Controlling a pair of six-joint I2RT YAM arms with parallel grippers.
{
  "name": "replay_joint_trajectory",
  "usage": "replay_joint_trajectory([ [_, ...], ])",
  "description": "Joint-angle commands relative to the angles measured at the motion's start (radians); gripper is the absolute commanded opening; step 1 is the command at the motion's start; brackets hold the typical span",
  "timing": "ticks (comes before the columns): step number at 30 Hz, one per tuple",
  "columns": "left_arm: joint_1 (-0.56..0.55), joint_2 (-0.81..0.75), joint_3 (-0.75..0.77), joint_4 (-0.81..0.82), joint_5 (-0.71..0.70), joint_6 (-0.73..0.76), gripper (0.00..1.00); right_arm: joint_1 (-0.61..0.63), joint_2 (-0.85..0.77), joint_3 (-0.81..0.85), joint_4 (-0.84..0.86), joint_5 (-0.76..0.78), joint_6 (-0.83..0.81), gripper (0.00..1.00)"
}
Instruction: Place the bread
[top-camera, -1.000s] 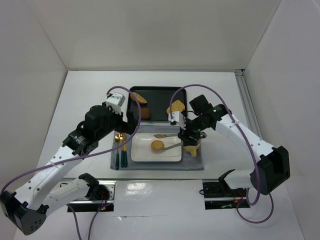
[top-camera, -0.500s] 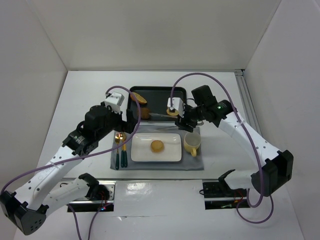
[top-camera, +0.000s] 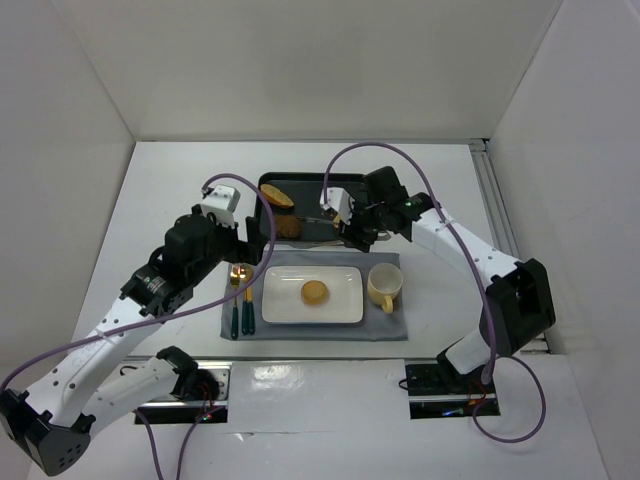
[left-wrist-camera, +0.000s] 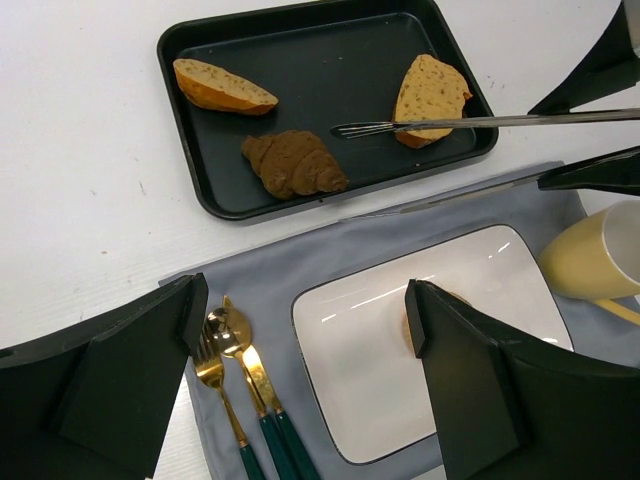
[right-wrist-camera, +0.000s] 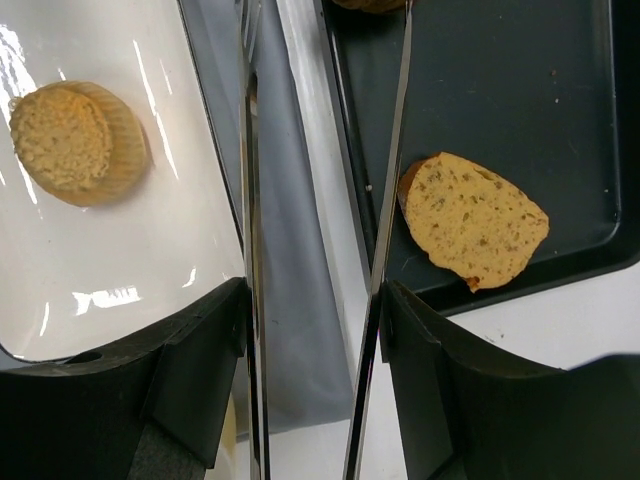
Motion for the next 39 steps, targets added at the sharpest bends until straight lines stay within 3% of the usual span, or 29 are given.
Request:
replay_joint_trajectory([
  [1, 0.004, -0.015, 0.0, 0.039, -0.015, -0.011, 1.0, 0.01, 0.006, 0.04, 0.085, -0.027, 0.006, 0.63],
  [18, 0.004, -0.015, 0.0, 0.039, -0.006, -0.011, 1.0, 0.01, 0.133, 0.1, 0.145, -0.036, 0.025, 0.63],
  [22, 0.004, -0.015, 0.0, 0.039, -0.006, -0.011, 1.0, 0.01, 0.156, 0.1, 0.145, -0.027, 0.034, 0.57],
  [27, 0.004, -0.015, 0.0, 0.039, 0.003, -0.011, 1.0, 0.01, 0.156, 0.091, 0.164, -0.016, 0.043, 0.31],
  [31, 0.004, -0.015, 0.0, 0.039, 0.003, -0.011, 1.0, 0.01, 0.118, 0.08, 0.164, -0.016, 0.043, 0.21],
  [39, 0.004, -0.015, 0.0, 0.039, 0.003, -0.011, 1.0, 0.01, -0.034, 0.037, 0.153, -0.035, 0.052, 0.16],
])
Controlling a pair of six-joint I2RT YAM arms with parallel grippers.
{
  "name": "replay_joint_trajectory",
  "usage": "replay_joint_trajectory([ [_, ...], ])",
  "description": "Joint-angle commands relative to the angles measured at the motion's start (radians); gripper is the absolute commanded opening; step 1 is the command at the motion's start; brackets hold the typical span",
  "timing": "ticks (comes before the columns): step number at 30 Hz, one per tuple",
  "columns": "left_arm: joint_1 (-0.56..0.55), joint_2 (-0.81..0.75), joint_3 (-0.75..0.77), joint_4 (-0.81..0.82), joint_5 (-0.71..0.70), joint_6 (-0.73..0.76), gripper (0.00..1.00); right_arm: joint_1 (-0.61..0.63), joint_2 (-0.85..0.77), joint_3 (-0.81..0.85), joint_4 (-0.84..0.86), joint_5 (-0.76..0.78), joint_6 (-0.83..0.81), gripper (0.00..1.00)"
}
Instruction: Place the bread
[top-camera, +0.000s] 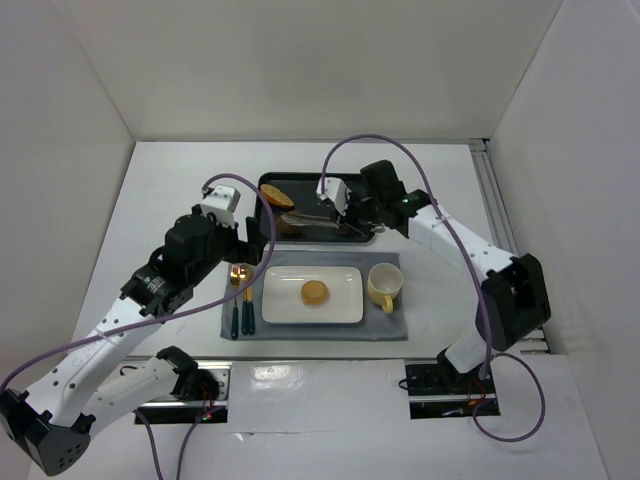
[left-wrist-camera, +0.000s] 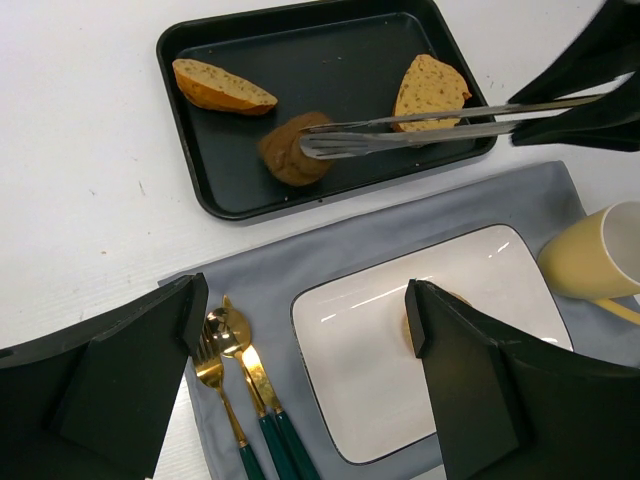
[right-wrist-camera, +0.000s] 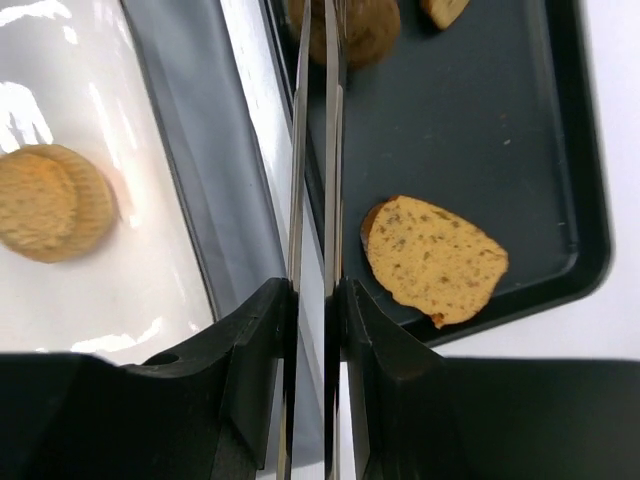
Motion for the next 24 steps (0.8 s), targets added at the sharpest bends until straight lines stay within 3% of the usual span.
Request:
replay_joint_trajectory([
  [1, 0.004, -0.015, 0.001, 0.039, 0.004, -0.011, 1.0, 0.001, -0.168, 0.0, 0.028, -0.047, 0.015, 0.16],
  [11, 0.004, -0.024, 0.001, 0.039, -0.024, -0.011, 1.0, -0.048, -0.465, -0.174, -0.117, -0.237, -0.004, 0.15],
  [24, 0.004, -0.024, -0.009, 0.048, -0.035, -0.002, 1.0, -0.048, -0.526, -0.313, -0.267, -0.446, -0.05, 0.15],
])
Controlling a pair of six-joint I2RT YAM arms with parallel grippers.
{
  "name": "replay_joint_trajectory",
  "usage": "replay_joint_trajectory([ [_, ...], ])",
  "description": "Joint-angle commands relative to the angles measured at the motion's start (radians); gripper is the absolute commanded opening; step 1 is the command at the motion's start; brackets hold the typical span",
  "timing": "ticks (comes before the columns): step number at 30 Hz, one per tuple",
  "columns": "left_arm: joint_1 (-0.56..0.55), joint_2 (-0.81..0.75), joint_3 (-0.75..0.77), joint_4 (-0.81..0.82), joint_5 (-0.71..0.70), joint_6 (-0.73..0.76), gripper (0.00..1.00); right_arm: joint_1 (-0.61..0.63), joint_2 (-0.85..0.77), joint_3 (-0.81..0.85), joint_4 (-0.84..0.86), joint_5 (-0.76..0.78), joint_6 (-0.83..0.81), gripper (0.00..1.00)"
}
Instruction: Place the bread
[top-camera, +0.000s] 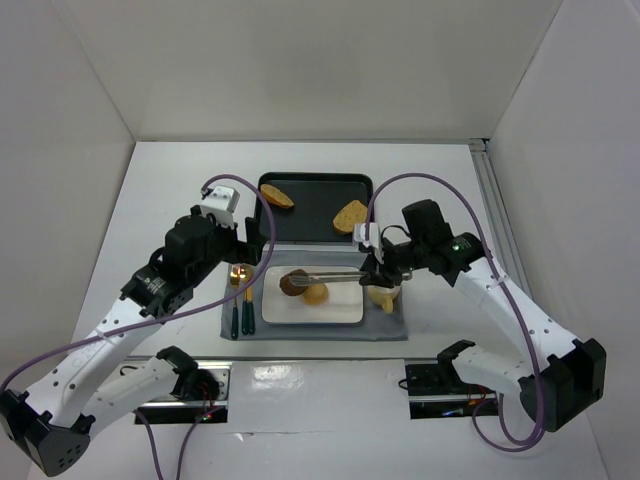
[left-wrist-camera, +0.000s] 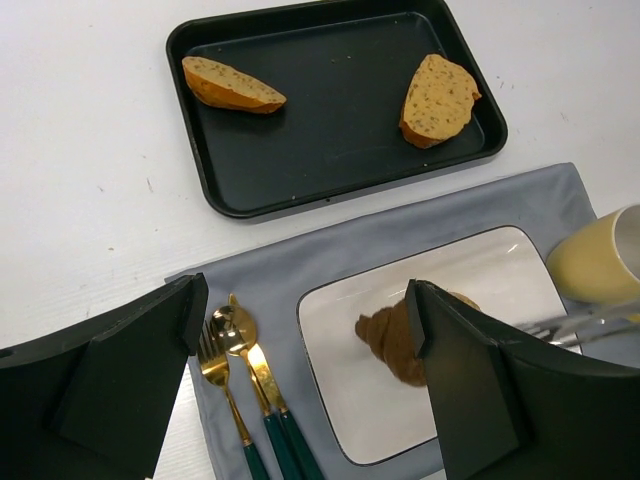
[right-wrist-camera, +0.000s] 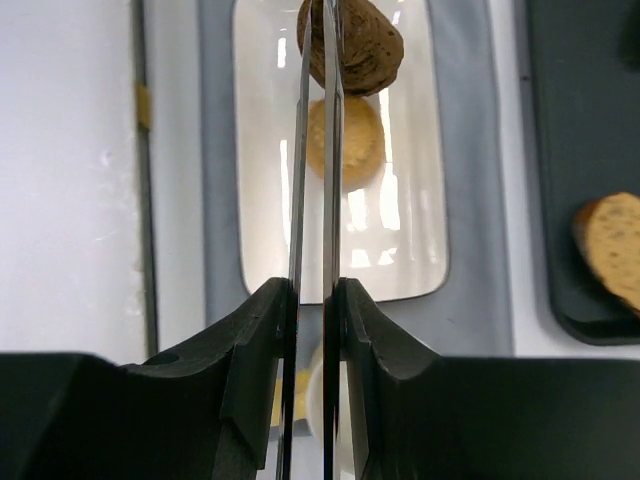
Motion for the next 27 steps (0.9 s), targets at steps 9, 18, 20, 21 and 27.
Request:
replay_joint_trajectory([
  [9, 0.004, -0.02, -0.001, 0.048, -0.016, -0.003, 1.0, 0.016, 0.008, -0.053, -0.018, -0.077, -0.024, 0.32],
  [18, 0.004, -0.02, -0.001, 0.048, -0.016, -0.003, 1.0, 0.016, -0.001, -0.042, -0.049, -0.057, -0.042, 0.55],
  [20, 0.004, -0.02, -0.001, 0.048, -0.016, -0.003, 1.0, 0.016, -0.01, -0.033, -0.049, -0.057, -0.042, 0.56],
  [21, 0.004, -0.02, -0.001, 0.048, -0.016, -0.003, 1.0, 0.016, -0.01, -0.033, -0.049, -0.057, -0.042, 0.56],
  [27, 0.004, -0.02, -0.001, 0.048, -0.016, -0.003, 1.0, 0.016, -0.01, -0.024, -0.08, -0.057, -0.062, 0.56],
])
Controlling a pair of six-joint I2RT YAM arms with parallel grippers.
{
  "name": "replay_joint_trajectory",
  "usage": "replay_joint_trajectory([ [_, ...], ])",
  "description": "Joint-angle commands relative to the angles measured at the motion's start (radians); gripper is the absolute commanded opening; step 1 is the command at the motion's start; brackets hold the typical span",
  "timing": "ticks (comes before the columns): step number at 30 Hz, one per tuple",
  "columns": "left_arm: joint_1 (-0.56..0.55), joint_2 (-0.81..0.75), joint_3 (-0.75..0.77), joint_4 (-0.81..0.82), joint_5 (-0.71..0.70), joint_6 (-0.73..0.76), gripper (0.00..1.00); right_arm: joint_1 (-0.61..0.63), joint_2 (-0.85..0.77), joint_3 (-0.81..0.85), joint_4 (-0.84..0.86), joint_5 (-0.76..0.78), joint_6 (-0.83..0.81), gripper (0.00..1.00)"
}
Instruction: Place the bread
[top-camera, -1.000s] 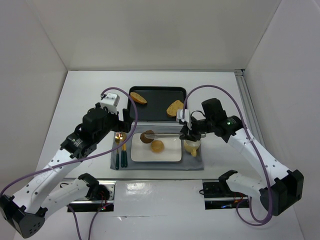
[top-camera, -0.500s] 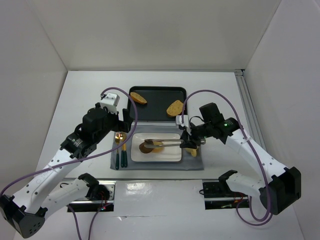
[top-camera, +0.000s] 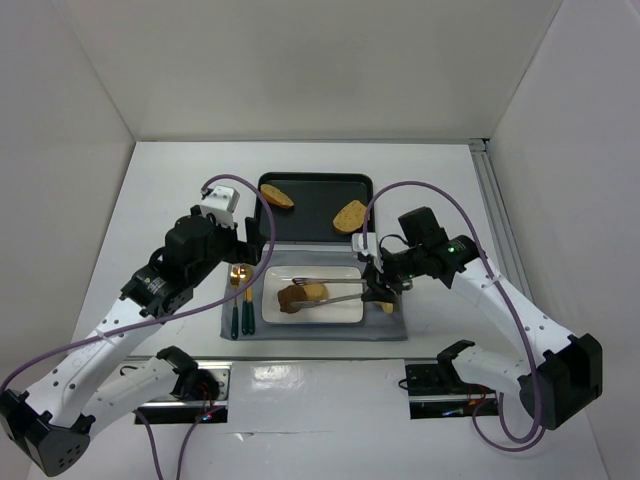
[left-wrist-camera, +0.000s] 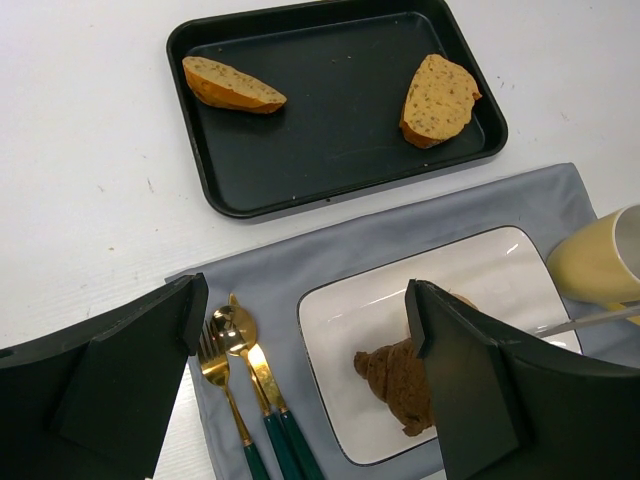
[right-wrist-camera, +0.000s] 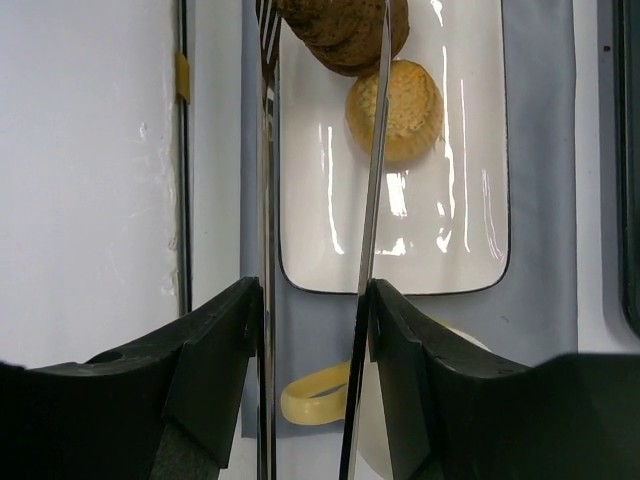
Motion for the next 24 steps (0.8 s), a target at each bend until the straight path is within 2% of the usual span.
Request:
replay_joint_trajectory([
  [1, 0.004, -0.02, -0.001, 0.048, -0.015, -0.003, 1.0, 0.007, -0.022, 0.028, -0.037, -0.018, -0.03, 0.56],
  [17, 0.004, -0.02, -0.001, 0.048, -0.024, -0.003, 1.0, 0.007, -0.079, 0.008, -0.118, 0.002, -0.059, 0.59],
  [24, 0.004, -0.02, -0.001, 0.048, -0.024, -0.003, 1.0, 0.007, -0.175, 0.031, -0.139, 0.034, -0.016, 0.59],
])
